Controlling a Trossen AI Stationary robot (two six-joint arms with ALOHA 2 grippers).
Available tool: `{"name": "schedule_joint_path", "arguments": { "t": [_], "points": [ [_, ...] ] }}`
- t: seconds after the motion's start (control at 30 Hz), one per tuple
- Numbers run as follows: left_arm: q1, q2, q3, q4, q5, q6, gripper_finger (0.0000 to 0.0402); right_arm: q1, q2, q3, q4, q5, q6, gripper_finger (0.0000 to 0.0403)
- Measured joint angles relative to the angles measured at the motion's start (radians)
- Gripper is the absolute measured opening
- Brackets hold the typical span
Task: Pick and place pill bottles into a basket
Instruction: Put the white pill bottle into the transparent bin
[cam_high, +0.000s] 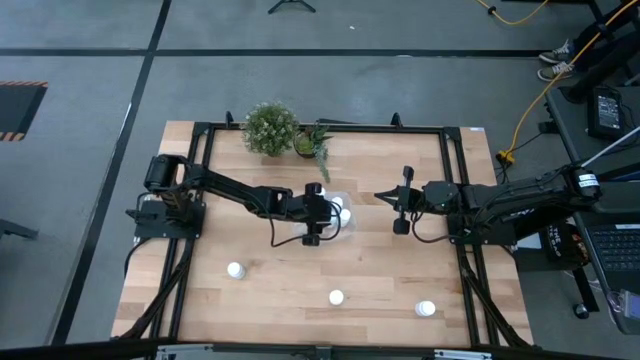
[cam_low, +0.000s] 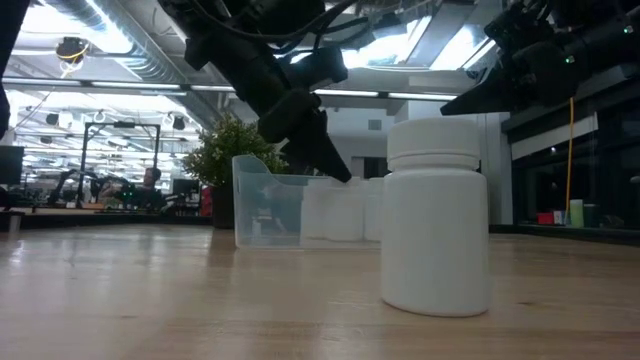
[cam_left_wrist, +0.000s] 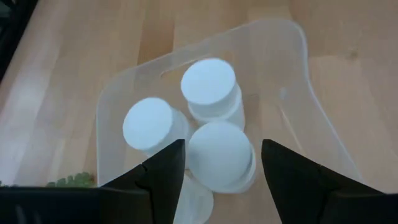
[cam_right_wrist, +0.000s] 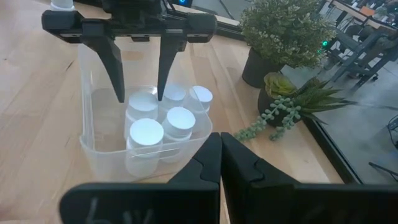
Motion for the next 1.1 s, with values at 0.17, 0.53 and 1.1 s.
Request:
{"name": "schedule_joint_path", "arguments": {
  "t": [0.17, 0.53, 1.1],
  "points": [
    [0.0, 0.0, 0.0, 0.008, 0.001, 0.0, 0.0209, 0.0, 0.0, 0.0, 0.0, 0.0, 0.001, 0.0005],
    [-0.025, -0.027, 0.0, 0.078, 0.0, 0.121, 0.0207, 0.0, 0.0, 0.0, 0.0, 0.0, 0.002, 0.0005],
    [-0.069, -0.3, 0.0, -0.199, 0.002, 0.033, 0.0185, 0.0, 0.0, 0.0, 0.002, 0.0, 0.003, 0.0005]
  ]
}}
